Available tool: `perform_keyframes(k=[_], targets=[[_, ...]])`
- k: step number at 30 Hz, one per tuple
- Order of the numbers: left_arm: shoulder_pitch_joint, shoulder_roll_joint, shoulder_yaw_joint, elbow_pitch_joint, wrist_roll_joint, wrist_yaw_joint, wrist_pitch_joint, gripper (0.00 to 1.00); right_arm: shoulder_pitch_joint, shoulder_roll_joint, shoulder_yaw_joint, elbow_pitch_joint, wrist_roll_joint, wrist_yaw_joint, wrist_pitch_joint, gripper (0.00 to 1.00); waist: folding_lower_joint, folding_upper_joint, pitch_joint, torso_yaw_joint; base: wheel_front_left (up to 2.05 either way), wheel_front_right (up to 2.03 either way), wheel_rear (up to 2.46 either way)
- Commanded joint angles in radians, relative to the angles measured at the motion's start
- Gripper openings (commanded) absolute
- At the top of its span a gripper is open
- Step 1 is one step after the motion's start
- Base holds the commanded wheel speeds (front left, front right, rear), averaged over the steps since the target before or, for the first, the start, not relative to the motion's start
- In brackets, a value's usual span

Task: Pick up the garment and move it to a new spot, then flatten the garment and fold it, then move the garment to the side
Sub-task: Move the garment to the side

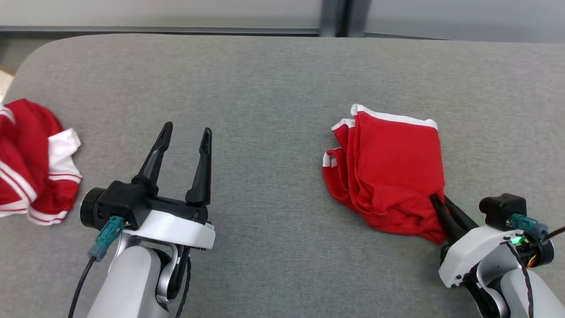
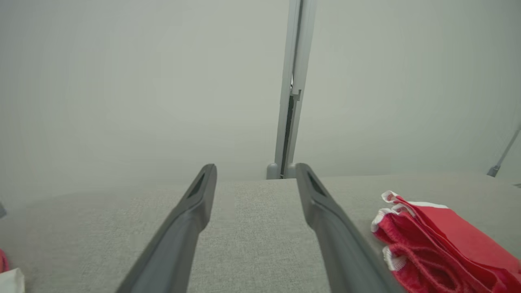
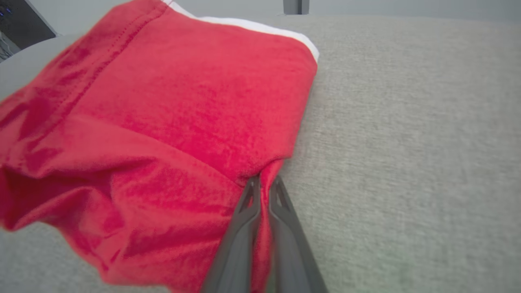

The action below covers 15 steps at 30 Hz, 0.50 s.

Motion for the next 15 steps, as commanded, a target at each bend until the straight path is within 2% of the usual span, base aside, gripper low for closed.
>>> perform_keyframes(k=[1, 8, 15], targets=[[-0.016, 0.009, 0.004, -0.006, 0.006, -0.004, 0.003, 1.00, 0.008, -0.010, -0.002, -0.004, 0.004, -0.003, -0.009, 0.00, 0.0000, 0.0000, 0.005, -0.078, 0.00, 0.00, 0.00], [-0.042, 0.030, -0.014, -0.048, 0.019, -0.004, 0.038, 1.00, -0.036, -0.076, 0.039, -0.003, 0.054, -0.002, -0.051, 0.00, 0.0000, 0.0000, 0.047, -0.208, 0.00, 0.00, 0.00], [-0.085, 0.047, -0.042, -0.120, 0.049, -0.002, 0.086, 1.00, -0.199, -0.205, 0.068, 0.080, 0.083, -0.002, -0.117, 0.00, 0.0000, 0.0000, 0.154, -0.286, 0.00, 0.00, 0.00]])
